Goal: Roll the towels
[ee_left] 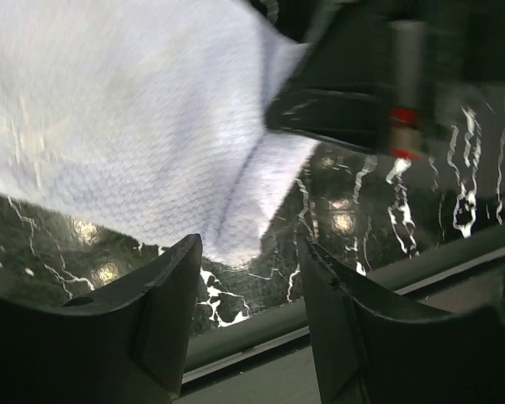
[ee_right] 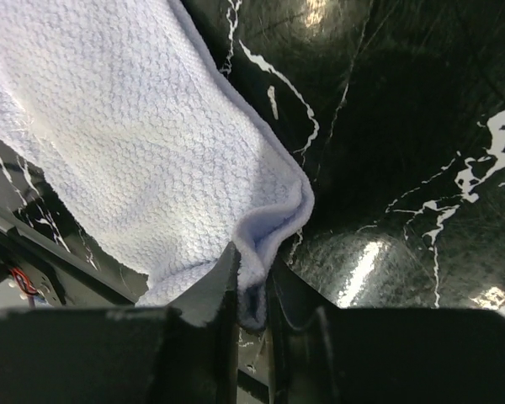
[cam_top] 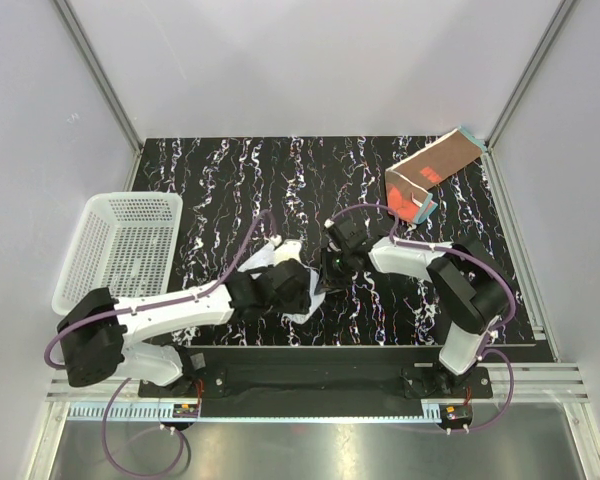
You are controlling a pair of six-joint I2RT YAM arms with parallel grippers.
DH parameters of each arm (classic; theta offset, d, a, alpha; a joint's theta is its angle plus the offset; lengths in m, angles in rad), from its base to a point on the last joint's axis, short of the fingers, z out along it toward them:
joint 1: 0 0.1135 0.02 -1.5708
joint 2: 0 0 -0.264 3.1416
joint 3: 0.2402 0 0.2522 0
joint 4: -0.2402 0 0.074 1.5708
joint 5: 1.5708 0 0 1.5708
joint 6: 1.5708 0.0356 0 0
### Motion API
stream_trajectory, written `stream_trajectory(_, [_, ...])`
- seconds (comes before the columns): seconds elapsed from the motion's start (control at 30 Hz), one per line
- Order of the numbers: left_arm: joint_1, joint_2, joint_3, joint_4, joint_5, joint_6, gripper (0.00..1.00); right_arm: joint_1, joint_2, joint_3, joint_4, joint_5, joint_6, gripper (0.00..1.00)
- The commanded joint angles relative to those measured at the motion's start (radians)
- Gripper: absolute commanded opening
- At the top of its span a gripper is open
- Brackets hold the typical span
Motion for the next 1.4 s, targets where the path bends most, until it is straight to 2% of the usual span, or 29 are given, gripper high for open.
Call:
stream_trajectory(0.0, [-0.078, 0.011, 0.082, -0.009, -0.15, 0.213, 0.54, 0.006, 0.019, 0.063, -0.13, 0.004, -0.053, 0.04])
stream_trajectory(0.17, [-0.142, 0.067, 0.093, 0.086, -0.141, 0.322, 0.54, 0.006, 0.039, 0.097, -0.177, 0.0, -0.067, 0.04])
stream_trajectory(0.43, [-0.19, 0.164, 0.074, 0.204, -0.124, 0.362, 0.55, 0.006, 0.046, 0.107, -0.196, -0.003, -0.065, 0.04])
stream_trajectory(0.6, [-0.196, 0.222, 0.079, 0.205, -0.144, 0.367, 0.54, 0.006, 0.047, 0.11, -0.199, -0.007, -0.07, 0.02])
stream_trajectory(1.07, [-0.198, 0.337, 0.039, 0.175, -0.189, 0.26, 0.5, 0.006, 0.052, 0.117, -0.197, -0.01, -0.077, 0.0])
stream_trajectory(1.3, [-0.175, 0.354, 0.036, 0.104, -0.216, 0.178, 0.48, 0.006, 0.043, 0.127, -0.214, -0.018, -0.096, 0.01])
stream_trajectory(1.33, [-0.165, 0.36, 0.03, 0.094, -0.213, 0.168, 0.47, 0.006, 0.043, 0.132, -0.223, -0.018, -0.099, 0.0])
stream_trajectory(1.37, [-0.146, 0.36, 0.011, 0.098, -0.206, 0.16, 0.42, 0.006, 0.041, 0.132, -0.228, -0.019, -0.102, 0.01])
